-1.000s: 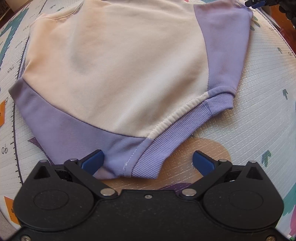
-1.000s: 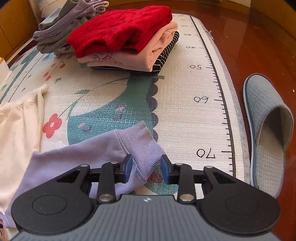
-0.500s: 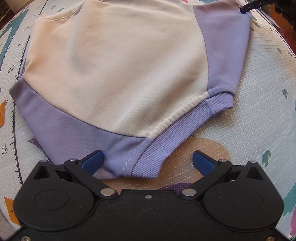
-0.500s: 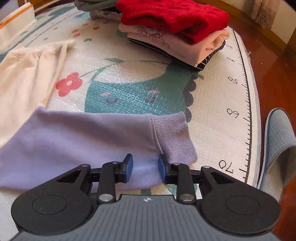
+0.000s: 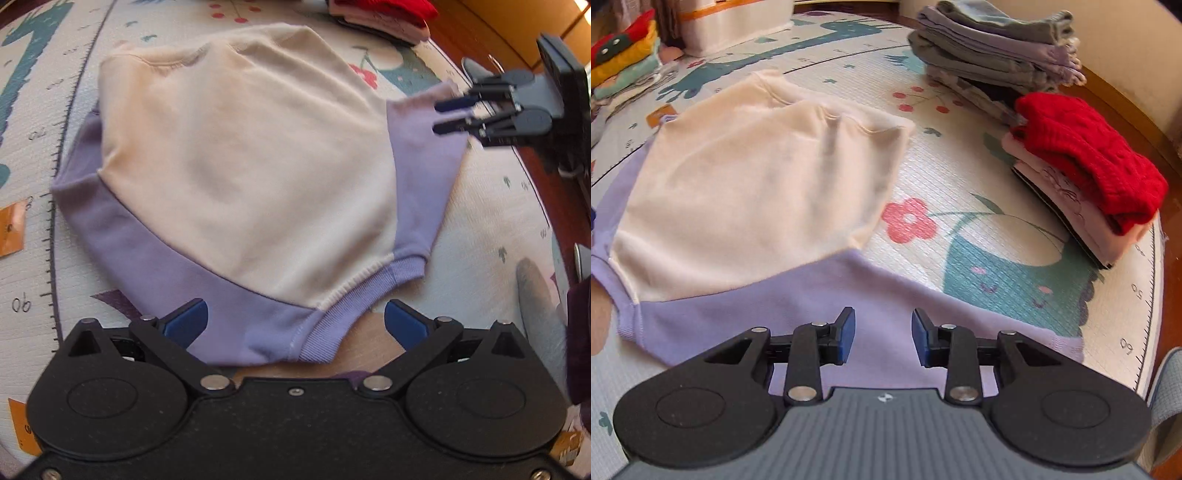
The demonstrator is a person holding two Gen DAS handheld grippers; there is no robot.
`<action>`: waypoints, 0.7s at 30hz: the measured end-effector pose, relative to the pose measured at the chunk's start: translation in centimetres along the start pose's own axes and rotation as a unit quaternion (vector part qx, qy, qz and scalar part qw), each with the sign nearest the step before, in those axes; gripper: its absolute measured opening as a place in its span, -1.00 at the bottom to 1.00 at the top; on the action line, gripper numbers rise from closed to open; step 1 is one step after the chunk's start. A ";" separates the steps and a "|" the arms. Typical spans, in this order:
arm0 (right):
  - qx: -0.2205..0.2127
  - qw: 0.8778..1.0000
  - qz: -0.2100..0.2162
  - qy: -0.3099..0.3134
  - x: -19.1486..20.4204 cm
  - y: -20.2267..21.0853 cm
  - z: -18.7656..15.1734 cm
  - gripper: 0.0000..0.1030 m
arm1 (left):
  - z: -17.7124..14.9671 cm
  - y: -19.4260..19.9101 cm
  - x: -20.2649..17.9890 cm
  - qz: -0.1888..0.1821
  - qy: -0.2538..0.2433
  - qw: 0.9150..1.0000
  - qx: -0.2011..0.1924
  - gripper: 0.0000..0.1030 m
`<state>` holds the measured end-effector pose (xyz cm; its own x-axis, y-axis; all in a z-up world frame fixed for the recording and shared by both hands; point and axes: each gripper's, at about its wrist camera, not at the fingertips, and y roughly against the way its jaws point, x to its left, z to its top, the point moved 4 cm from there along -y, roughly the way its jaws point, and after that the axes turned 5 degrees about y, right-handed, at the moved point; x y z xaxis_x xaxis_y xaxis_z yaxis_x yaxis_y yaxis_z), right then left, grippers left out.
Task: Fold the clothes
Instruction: 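Open the right tool at the hem while the left tool grasps the other lavender cuff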
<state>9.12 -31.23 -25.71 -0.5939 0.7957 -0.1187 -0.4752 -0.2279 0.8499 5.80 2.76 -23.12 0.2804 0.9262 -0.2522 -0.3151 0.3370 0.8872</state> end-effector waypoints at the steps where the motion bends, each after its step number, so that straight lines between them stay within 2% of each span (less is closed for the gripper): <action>1: -0.003 1.000 0.017 0.019 1.5 0.0 0.7 -0.27 | 1.4 0.2 1.5 0.024 0.046 0.998 -0.021 0.95; 2: -0.006 0.999 0.033 0.040 3.2 -0.2 1.3 -0.24 | 2.8 0.1 3.1 0.048 0.094 0.994 -0.041 0.91; 3: -0.006 0.997 0.048 0.064 4.9 -0.3 1.9 -0.24 | 3.3 0.3 5.2 0.054 0.144 0.987 -0.054 0.81; 5: -0.007 0.993 0.069 0.095 7.2 -0.6 2.6 -0.24 | 3.7 0.1 9.3 0.053 0.236 0.967 -0.076 0.67; 6: -0.007 0.991 0.079 0.110 8.4 -0.6 3.0 -0.24 | 3.6 0.5 11.3 0.052 0.283 0.954 -0.088 0.60; 8: -0.003 0.986 0.099 0.131 10.2 -0.8 3.4 -0.24 | 3.3 0.9 13.5 0.043 0.335 0.936 -0.102 0.55; 11: 0.005 0.984 0.115 0.137 11.2 -1.2 3.6 -0.24 | 3.4 0.0 15.0 0.023 0.377 0.919 -0.115 0.48; 14: 0.017 0.984 0.124 0.126 11.1 -1.8 3.3 -0.23 | 4.3 -1.9 15.1 0.011 0.389 0.913 -0.122 0.43; 17: 0.034 0.986 0.125 0.105 10.4 -2.6 2.6 -0.20 | 5.4 -3.0 15.9 0.010 0.399 0.909 -0.122 0.29; 18: 0.041 0.987 0.125 0.098 10.1 -2.8 2.2 -0.20 | 5.7 -3.4 16.0 0.006 0.401 0.908 -0.124 0.18; 20: 0.047 0.987 0.120 0.092 9.7 -3.0 1.6 -0.20 | 6.2 -4.0 15.6 0.014 0.389 0.913 -0.118 -0.29; 21: 0.046 0.988 0.116 0.094 9.7 -3.0 1.4 -0.20 | 6.8 -4.6 15.1 0.026 0.374 0.921 -0.110 -0.61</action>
<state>5.74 -22.06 -28.69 -0.7943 0.6076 -0.0010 -0.2558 -0.3329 0.9076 17.61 14.05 -28.37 -0.4169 0.7716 -0.4804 -0.5088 0.2399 0.8268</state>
